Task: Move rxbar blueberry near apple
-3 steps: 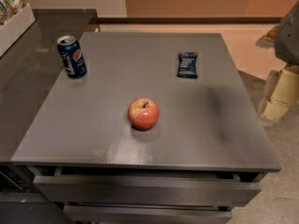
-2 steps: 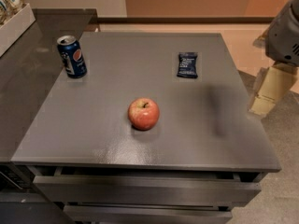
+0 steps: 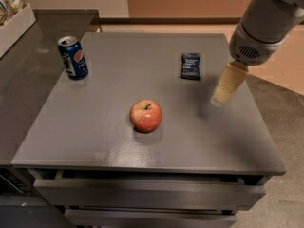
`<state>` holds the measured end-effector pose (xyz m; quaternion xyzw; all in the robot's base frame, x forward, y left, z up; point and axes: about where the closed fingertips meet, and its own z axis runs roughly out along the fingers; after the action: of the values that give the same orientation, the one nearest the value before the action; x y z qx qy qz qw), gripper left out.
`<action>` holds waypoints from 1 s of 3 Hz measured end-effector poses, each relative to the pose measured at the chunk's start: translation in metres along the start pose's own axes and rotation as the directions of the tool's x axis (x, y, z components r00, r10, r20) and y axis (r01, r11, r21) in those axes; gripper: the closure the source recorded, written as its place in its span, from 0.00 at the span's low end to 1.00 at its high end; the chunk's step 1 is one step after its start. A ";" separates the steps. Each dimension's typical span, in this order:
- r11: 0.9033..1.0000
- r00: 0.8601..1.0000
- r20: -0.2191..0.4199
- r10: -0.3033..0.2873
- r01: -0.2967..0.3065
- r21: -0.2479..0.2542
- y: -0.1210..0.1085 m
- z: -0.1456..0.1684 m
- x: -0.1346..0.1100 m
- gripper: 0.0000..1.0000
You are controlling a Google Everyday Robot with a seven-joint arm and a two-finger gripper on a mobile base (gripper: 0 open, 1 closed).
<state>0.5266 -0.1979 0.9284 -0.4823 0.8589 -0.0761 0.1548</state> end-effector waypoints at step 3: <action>0.901 0.901 -0.015 0.434 -0.433 0.039 -0.060 0.056 -0.066 0.00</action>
Offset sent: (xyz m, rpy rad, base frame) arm 0.1131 0.0290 -0.0255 0.1340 -0.0087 -0.5070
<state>0.6258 -0.1717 0.9049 -0.2756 0.9448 -0.0604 0.1663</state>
